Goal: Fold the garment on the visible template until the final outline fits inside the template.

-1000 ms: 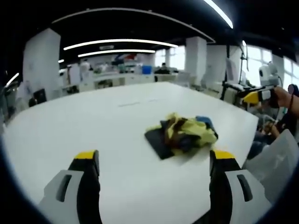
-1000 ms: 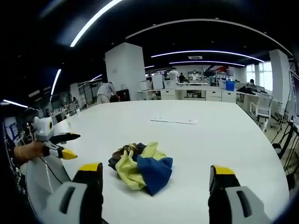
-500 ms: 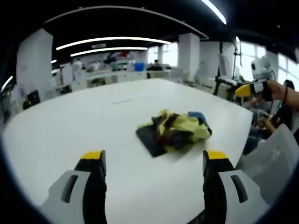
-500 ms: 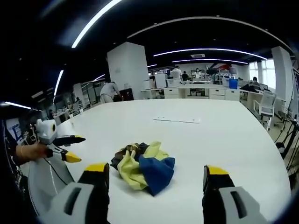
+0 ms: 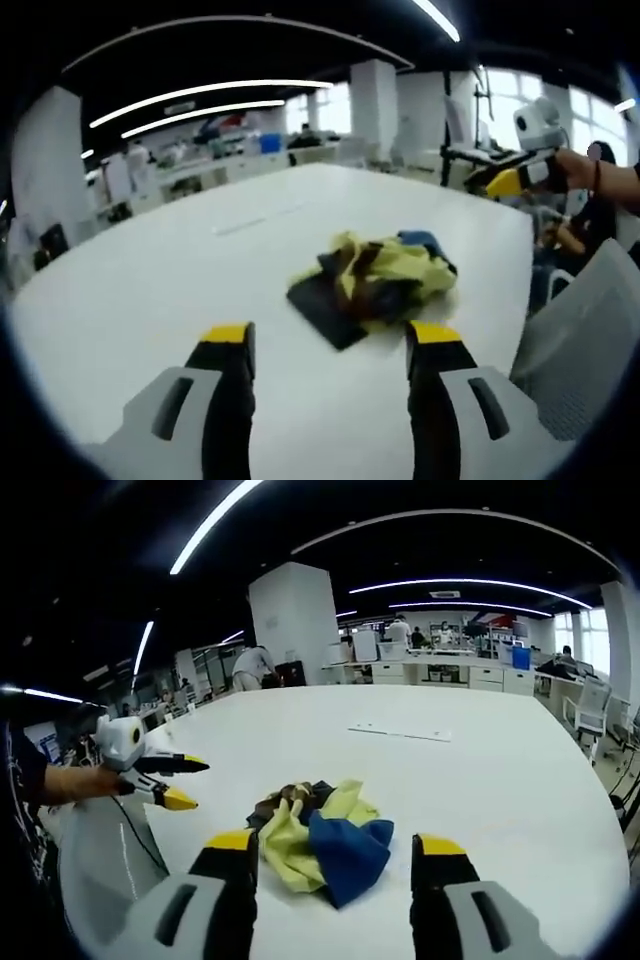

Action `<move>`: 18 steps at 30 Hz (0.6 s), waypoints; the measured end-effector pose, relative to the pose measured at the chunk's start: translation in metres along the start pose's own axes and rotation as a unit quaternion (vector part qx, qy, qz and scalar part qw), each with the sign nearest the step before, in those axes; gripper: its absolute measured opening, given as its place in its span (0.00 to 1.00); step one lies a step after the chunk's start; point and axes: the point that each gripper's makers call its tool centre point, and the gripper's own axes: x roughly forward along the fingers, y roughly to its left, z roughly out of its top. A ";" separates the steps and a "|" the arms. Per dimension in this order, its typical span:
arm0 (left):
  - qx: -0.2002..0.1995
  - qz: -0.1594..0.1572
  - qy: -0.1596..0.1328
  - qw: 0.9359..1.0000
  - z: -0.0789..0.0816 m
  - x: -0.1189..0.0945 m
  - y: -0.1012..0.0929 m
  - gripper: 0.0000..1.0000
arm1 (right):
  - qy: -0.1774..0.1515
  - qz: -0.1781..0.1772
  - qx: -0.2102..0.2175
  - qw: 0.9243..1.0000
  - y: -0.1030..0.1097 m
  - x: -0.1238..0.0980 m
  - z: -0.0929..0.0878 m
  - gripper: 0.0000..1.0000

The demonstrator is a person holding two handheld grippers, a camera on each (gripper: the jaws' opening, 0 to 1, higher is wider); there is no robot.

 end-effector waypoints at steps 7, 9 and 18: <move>0.009 -0.007 -0.002 1.000 0.007 0.025 0.011 0.42 | 0.013 0.026 -0.013 0.999 0.009 0.021 -0.001 0.46; 0.010 -0.009 -0.003 1.000 0.009 0.033 0.013 0.40 | 0.017 0.034 -0.014 0.999 0.011 0.028 -0.001 0.44; 0.014 -0.020 0.006 1.000 0.012 0.065 0.023 0.36 | 0.031 0.055 -0.025 0.998 0.013 0.056 0.003 0.36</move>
